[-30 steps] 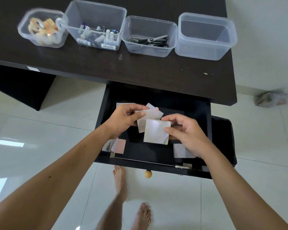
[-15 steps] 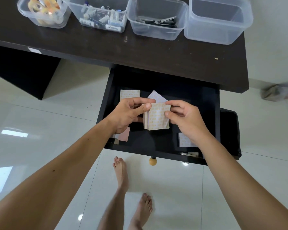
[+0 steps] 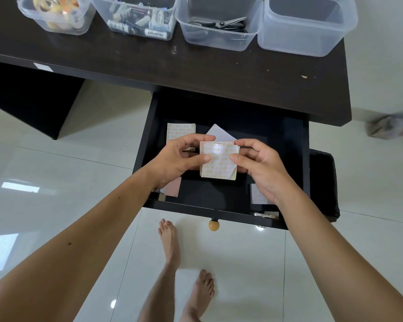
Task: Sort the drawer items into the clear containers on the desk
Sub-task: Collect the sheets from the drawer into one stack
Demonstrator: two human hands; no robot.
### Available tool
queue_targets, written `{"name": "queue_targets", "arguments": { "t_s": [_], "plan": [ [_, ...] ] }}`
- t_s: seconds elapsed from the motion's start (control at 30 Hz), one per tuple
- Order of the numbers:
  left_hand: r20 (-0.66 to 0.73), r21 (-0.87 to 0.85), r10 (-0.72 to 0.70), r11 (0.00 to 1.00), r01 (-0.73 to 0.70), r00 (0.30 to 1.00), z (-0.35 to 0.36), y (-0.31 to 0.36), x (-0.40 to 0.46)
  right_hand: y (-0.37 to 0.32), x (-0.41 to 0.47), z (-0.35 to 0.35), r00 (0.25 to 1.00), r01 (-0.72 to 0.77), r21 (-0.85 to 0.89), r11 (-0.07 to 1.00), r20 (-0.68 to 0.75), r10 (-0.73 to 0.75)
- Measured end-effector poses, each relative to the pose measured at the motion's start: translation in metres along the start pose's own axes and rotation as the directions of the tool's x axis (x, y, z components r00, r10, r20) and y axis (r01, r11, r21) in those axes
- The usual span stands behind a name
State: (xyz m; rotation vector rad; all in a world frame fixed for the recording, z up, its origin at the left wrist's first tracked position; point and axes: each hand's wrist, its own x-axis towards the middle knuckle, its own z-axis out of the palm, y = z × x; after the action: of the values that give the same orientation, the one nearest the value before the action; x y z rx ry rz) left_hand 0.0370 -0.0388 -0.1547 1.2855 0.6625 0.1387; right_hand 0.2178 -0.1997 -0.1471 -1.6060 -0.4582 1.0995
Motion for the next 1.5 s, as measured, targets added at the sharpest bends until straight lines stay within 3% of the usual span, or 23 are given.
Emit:
{"name": "queue_targets", "arguments": {
  "t_s": [0.2, 0.43, 0.63, 0.83, 0.97, 1.23, 1.37, 1.5],
  "plan": [
    [0.073, -0.001, -0.026, 1.000, 0.026, 0.997, -0.001, 0.002, 0.000, 0.000, 0.002, 0.002, 1.000, 0.006, 0.048, 0.999, -0.007, -0.006],
    [0.045, 0.035, 0.003, 0.999, -0.005, 0.999, -0.008, 0.012, -0.013, -0.007, -0.004, 0.010, 0.998, 0.039, 0.022, 0.999, 0.040, -0.040],
    [-0.050, 0.147, 0.062, 0.988, -0.054, 0.997, -0.055, 0.041, -0.058, -0.020, 0.008, 0.034, 0.989, 0.121, -0.158, 0.980, 0.101, -0.106],
    [-0.213, 0.124, 0.079, 0.991, -0.053, 0.974, -0.120, 0.053, -0.091, -0.028, 0.049, 0.072, 0.961, 0.271, -0.438, 0.857, 0.182, -0.210],
    [-0.236, 0.078, 0.060, 0.996, -0.043, 0.970, -0.137, 0.044, -0.096, -0.026, 0.075, 0.083, 0.936, 0.353, -0.585, 0.730, 0.227, -0.270],
    [-0.225, 0.009, 0.040, 0.999, -0.039, 0.974, -0.135, 0.018, -0.100, -0.006, 0.093, 0.093, 0.938, 0.345, -0.833, 0.432, 0.301, -0.168],
    [-0.208, 0.018, 0.035, 0.999, -0.032, 0.977, -0.134, 0.020, -0.100, -0.010, 0.086, 0.093, 0.936, 0.351, -0.841, 0.411, 0.298, -0.189],
    [-0.183, 0.035, 0.037, 0.999, -0.031, 0.982, -0.128, 0.028, -0.098, -0.020, 0.064, 0.087, 0.923, 0.383, -0.791, 0.477, 0.302, -0.240]
  ]
}}
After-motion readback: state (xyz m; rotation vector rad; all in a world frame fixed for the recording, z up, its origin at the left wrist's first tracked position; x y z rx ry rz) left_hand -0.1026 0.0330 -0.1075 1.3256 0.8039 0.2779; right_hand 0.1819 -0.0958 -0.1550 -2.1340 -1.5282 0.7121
